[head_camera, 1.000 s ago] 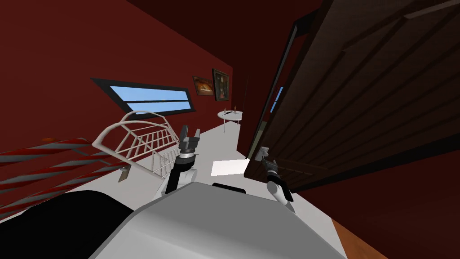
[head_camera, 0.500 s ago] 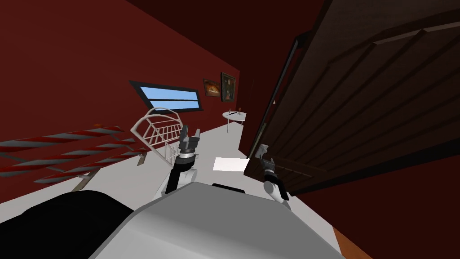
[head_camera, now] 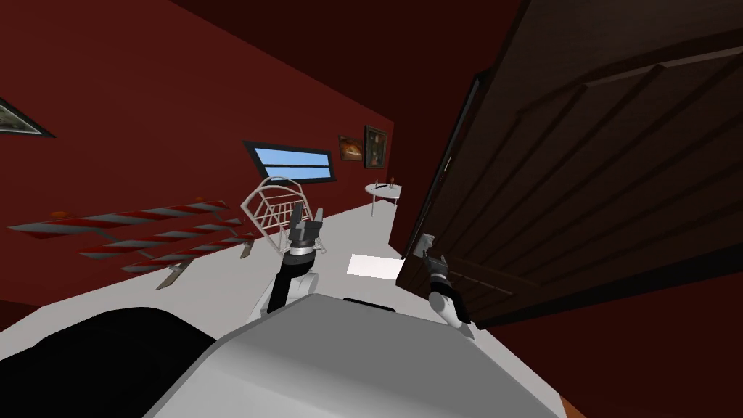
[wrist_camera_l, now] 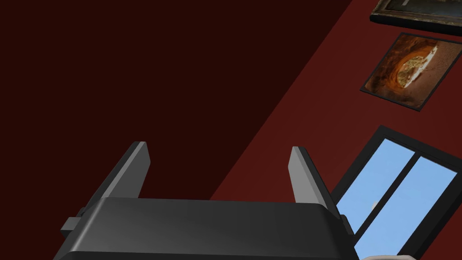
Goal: Pull the door open
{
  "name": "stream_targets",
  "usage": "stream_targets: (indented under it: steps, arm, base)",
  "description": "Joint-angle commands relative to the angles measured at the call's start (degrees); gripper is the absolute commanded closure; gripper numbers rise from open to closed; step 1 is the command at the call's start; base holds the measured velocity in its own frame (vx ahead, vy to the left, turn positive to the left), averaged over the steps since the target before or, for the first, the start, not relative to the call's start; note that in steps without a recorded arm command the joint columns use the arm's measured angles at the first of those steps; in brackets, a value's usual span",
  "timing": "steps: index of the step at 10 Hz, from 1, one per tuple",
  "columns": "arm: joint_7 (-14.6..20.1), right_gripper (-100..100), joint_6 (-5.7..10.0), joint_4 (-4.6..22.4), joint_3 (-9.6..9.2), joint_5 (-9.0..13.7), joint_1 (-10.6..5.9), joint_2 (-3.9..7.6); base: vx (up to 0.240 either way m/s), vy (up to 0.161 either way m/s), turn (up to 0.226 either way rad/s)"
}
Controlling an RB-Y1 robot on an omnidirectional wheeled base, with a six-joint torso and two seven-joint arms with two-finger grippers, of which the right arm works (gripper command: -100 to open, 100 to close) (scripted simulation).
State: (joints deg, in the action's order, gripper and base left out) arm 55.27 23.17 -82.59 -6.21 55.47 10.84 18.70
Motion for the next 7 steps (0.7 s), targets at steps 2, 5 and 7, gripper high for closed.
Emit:
stream_targets:
  steps: [2, 5, 7]
  arm:
    - [2.8, -100, 1.58, 2.5, 1.42, 0.6, -0.29, 2.28]
    - [2.8, 100, 1.45, 2.6, 1.86, 0.8, -0.39, 2.45]
    - [2.8, 100, 1.45, 2.6, 1.86, 0.8, -0.39, 2.45]
  base:
    - [0.209, 0.013, 0.208]
    - [0.103, -0.013, 0.044]
    - [-0.036, -0.007, 0.005]
